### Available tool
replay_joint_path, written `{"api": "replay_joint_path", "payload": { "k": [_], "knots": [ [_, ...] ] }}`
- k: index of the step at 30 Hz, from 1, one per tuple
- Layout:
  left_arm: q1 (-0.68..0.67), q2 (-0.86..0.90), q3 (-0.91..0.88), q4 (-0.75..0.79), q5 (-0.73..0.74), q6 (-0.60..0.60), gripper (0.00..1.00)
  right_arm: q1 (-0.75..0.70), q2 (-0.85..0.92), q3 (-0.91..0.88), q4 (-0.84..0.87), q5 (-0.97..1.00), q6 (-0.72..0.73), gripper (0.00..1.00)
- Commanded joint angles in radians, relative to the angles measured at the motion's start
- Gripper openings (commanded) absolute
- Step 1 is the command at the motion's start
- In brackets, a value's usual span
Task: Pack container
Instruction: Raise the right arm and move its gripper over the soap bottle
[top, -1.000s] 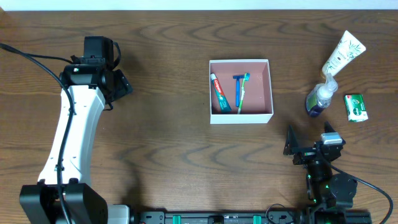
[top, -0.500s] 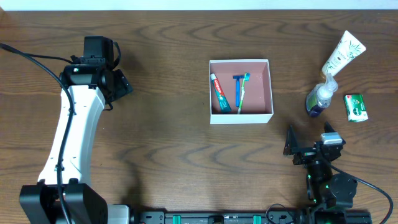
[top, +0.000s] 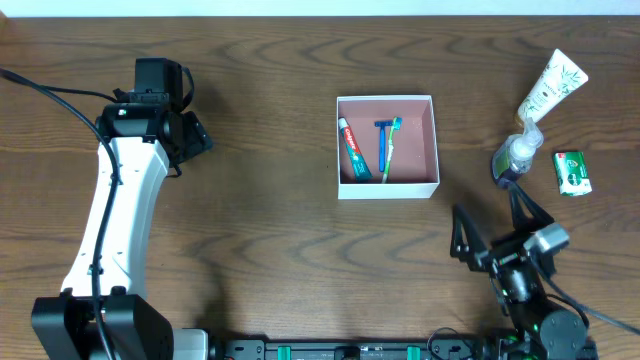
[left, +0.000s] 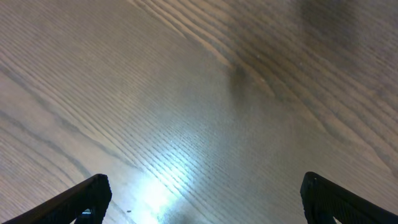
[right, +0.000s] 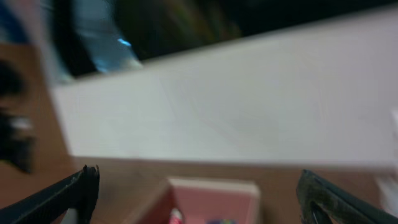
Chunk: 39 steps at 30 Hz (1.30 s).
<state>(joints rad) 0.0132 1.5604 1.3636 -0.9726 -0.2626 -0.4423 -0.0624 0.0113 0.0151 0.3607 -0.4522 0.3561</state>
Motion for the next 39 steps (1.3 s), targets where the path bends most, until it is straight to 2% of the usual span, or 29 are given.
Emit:
{"api": "replay_joint_path", "payload": {
  "k": [1, 7, 13, 16, 21, 27, 32, 35, 39],
  "knots": [
    [0.004, 0.004, -0.008, -0.003, -0.016, -0.005, 0.98, 0.011, -0.005, 0.061, 0.040, -0.113, 0.032, 0.99],
    [0.004, 0.004, -0.008, -0.003, -0.016, -0.005, 0.98, 0.008, 0.012, 0.283, -0.049, -0.071, -0.101, 0.99],
    [0.004, 0.004, -0.008, -0.003, -0.016, -0.005, 0.98, 0.008, 0.150, 0.586, -0.351, 0.114, -0.297, 0.99],
    [0.004, 0.004, -0.008, -0.003, -0.016, -0.005, 0.98, 0.008, 0.313, 0.779, -0.552, 0.217, -0.352, 0.99],
    [0.004, 0.004, -0.008, -0.003, -0.016, -0.005, 0.98, 0.008, 0.631, 1.107, -0.820, 0.212, -0.475, 0.99],
    [0.004, 0.004, -0.008, -0.003, -0.016, -0.005, 0.98, -0.004, 1.071, 1.689, -1.322, 0.118, -0.599, 0.99],
    [0.004, 0.004, -0.008, -0.003, -0.016, -0.005, 0.98, -0.024, 1.387, 2.151, -1.725, 0.111, -0.626, 0.99],
    [0.004, 0.004, -0.008, -0.003, -0.016, -0.005, 0.98, -0.023, 1.498, 2.296, -1.886, 0.112, -0.623, 0.99],
    [0.004, 0.004, -0.008, -0.003, -0.016, -0.005, 0.98, -0.024, 1.545, 2.305, -1.908, 0.186, -0.626, 0.99]
  ]
}}
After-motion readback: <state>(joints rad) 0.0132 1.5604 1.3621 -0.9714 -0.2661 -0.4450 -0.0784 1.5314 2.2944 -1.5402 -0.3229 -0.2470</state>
